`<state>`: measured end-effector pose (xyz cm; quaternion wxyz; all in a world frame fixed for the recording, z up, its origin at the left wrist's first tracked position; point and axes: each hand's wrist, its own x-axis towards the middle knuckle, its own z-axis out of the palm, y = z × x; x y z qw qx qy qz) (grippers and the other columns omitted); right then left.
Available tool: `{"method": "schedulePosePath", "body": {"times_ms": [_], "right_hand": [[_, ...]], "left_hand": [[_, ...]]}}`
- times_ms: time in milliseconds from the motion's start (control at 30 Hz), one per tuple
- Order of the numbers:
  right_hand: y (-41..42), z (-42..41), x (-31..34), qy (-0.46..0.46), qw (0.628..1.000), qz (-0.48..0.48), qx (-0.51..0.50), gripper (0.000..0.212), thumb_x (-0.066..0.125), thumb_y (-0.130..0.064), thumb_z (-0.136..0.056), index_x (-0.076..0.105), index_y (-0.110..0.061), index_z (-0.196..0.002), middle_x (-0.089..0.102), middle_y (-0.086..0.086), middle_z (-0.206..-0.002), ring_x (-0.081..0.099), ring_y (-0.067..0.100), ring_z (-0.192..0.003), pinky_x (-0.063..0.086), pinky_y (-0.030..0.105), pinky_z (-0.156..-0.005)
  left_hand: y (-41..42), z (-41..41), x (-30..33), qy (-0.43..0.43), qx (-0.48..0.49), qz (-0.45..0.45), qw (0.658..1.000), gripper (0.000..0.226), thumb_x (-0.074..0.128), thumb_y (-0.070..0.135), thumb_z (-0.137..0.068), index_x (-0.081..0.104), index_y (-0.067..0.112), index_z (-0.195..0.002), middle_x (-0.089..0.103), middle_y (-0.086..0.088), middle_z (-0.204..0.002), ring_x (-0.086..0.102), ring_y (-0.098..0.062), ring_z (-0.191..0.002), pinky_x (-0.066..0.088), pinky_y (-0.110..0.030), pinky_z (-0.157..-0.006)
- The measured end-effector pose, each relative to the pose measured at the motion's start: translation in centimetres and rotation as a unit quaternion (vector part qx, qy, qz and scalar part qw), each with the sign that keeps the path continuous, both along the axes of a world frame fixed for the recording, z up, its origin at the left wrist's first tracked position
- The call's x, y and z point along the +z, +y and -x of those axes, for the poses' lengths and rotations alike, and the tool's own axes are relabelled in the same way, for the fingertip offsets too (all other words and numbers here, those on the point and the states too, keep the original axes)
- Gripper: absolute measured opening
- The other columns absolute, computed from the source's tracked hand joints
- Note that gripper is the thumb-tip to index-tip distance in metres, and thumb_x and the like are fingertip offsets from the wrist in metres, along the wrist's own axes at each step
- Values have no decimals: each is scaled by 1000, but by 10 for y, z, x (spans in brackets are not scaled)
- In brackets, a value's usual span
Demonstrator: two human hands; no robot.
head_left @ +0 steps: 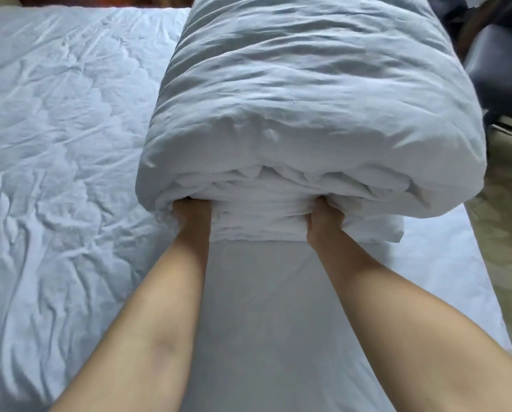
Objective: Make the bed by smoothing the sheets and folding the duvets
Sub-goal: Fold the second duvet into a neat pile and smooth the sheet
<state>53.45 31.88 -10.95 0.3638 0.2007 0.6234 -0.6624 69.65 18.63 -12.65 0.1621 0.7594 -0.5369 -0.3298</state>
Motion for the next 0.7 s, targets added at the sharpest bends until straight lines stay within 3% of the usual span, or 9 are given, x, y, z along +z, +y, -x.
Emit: {"method": "schedulePosePath", "body": {"times_ms": [67,133,200,267,367,433,500,600,700], "right_hand": [[4,-1,-6,20,1000,0,21,31,56,-22,-96,52,-13,-125,60,-5,-108,54,14,-98,47,33,-99],[6,-3,-1,34,999,29,-4,24,62,-18,-92,56,-15,-116,63,-2,-114,57,17,-101,48,37,-100],[8,-2,6,21,998,62,-12,18,62,-13,-90,58,-19,-106,64,-2,-111,58,18,-102,48,36,-99],[15,-2,17,0,996,88,-21,26,61,-8,-87,59,-16,-111,64,1,-117,60,18,-102,50,32,-96],[30,-7,40,-26,991,126,-44,34,66,-16,-86,60,-14,-119,66,2,-117,64,17,-102,54,30,-91],[42,-2,51,-21,988,131,-84,41,70,-24,-84,58,-18,-123,66,1,-117,64,16,-103,56,27,-84],[53,10,60,3,983,126,-131,45,71,-26,-83,52,-21,-124,63,-5,-111,62,13,-97,55,23,-76],[69,28,65,48,991,79,-92,44,65,-25,-89,49,-19,-129,57,-7,-101,57,15,-92,52,31,-87],[78,43,59,74,997,14,-21,39,55,-20,-95,49,-2,-130,53,0,-86,58,22,-84,51,37,-94]], "left_hand": [[-6,-7,-7,121,50,-13,991,55,57,31,-93,42,10,-142,37,-12,-150,33,-27,-139,31,-34,-109],[-1,-3,-4,360,204,-80,907,36,53,24,-95,56,6,-126,54,-18,-134,51,-33,-125,44,-32,-90],[28,-1,3,339,180,-9,923,21,49,28,-96,60,11,-92,64,-20,-99,62,-36,-95,45,-33,-71],[58,10,12,375,196,2,906,24,53,34,-95,49,15,-81,55,-7,-74,54,-25,-70,45,-28,-58],[80,31,27,430,237,1,871,34,69,36,-83,52,9,-94,54,-5,-92,55,-16,-68,51,-27,-56],[88,43,35,400,246,-10,883,44,73,39,-77,55,9,-103,48,-6,-109,56,-17,-75,54,-30,-65],[98,53,45,443,217,-69,867,36,71,38,-80,56,13,-100,55,-6,-103,58,-20,-78,53,-28,-65],[116,71,67,514,159,-198,819,40,72,35,-83,55,13,-111,62,-6,-100,62,-23,-91,56,-32,-75],[113,78,70,492,127,-210,835,48,74,28,-82,53,12,-122,61,-10,-119,62,-26,-105,57,-37,-81]]}}
